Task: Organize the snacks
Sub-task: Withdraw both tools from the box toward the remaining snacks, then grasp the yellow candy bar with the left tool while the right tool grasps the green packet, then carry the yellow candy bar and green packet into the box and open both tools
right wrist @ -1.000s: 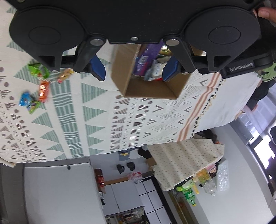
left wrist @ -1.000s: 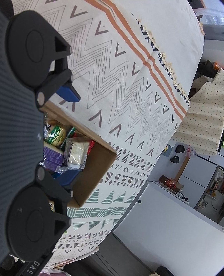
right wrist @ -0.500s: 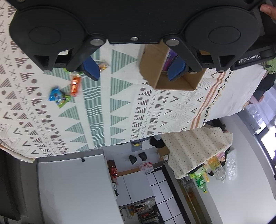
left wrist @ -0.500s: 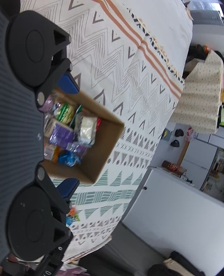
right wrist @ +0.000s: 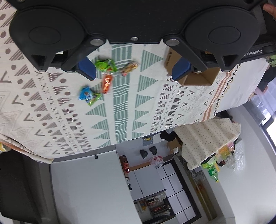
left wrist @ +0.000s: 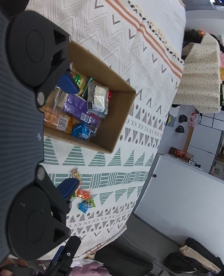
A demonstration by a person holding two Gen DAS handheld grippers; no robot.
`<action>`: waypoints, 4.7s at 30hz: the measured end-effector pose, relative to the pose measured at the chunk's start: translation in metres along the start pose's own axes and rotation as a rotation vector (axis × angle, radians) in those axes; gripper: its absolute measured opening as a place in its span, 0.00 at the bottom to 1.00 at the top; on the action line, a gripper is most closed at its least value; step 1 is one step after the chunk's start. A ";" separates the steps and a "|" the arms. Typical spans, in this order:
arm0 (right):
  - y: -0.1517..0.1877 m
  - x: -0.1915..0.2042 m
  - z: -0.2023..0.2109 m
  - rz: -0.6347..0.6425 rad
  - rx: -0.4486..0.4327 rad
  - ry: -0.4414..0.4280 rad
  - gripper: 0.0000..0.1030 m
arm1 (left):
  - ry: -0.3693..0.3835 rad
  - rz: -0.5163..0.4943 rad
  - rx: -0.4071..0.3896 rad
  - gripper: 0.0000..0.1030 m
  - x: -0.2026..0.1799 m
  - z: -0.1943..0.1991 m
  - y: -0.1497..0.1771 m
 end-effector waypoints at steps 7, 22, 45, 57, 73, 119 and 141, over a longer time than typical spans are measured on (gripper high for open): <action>0.011 -0.026 -0.002 -0.016 0.011 -0.005 0.92 | -0.013 -0.025 -0.003 1.00 -0.020 -0.005 0.005; 0.041 -0.074 -0.021 -0.073 0.032 -0.017 0.92 | -0.012 -0.092 0.033 1.00 -0.065 -0.037 0.031; 0.064 -0.081 -0.099 -0.104 0.097 -0.122 0.69 | 0.032 -0.177 0.100 0.61 -0.099 -0.120 0.053; 0.064 -0.076 -0.133 -0.094 0.108 -0.173 0.58 | 0.032 -0.202 0.141 0.47 -0.103 -0.161 0.051; 0.073 -0.095 -0.119 -0.088 0.128 -0.142 0.31 | 0.032 -0.304 0.184 0.47 -0.121 -0.196 0.063; 0.012 0.024 -0.014 -0.031 0.048 -0.087 0.30 | 0.082 -0.137 0.030 0.17 -0.035 -0.003 0.008; -0.010 0.120 -0.019 0.050 0.035 -0.177 0.30 | 0.032 -0.028 -0.008 0.17 0.050 0.036 -0.036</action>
Point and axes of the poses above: each gripper's, at about its wrist camera, not at the fingertips, and z roughly against the way its jaws point, x to its left, y to its underside, the point moved 7 cm from there along -z, roughly the way its jaws point, and after that the axes turned 12 degrees about z, right-handed, at the moved point
